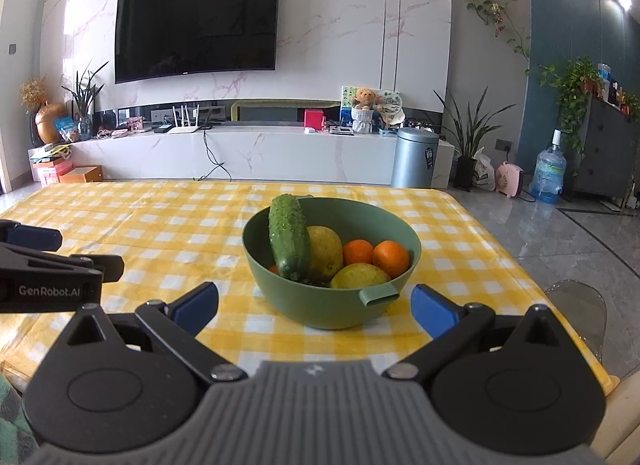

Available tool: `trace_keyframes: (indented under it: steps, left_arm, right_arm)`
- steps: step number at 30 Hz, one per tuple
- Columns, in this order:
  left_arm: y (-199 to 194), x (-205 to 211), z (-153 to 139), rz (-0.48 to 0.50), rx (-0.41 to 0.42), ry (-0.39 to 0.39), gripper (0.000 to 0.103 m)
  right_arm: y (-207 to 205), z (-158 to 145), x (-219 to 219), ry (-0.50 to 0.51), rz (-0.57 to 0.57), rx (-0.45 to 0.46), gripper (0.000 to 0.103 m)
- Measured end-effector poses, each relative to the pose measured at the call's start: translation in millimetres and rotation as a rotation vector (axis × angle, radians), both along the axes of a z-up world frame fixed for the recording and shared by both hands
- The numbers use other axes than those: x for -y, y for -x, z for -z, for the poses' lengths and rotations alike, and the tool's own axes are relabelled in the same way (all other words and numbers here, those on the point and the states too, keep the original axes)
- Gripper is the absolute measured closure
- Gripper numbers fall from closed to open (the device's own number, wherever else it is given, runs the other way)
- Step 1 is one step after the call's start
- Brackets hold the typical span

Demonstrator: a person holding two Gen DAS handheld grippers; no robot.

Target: Organize fruits

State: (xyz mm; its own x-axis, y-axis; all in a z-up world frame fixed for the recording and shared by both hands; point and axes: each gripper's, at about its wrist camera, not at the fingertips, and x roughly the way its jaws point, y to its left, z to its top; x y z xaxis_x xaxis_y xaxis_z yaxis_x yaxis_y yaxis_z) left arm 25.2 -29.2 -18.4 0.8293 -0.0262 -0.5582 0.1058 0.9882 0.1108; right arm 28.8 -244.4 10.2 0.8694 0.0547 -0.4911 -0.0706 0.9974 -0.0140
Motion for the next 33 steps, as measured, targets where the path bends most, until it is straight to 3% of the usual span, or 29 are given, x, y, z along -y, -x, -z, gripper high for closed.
trace_keyframes:
  steps: [33]
  left_arm:
    - [-1.5, -3.2, 1.1, -0.004, -0.005, -0.003, 0.015]
  right_arm:
    - [2.0, -1.1, 0.1, 0.006, -0.005, 0.010, 0.004]
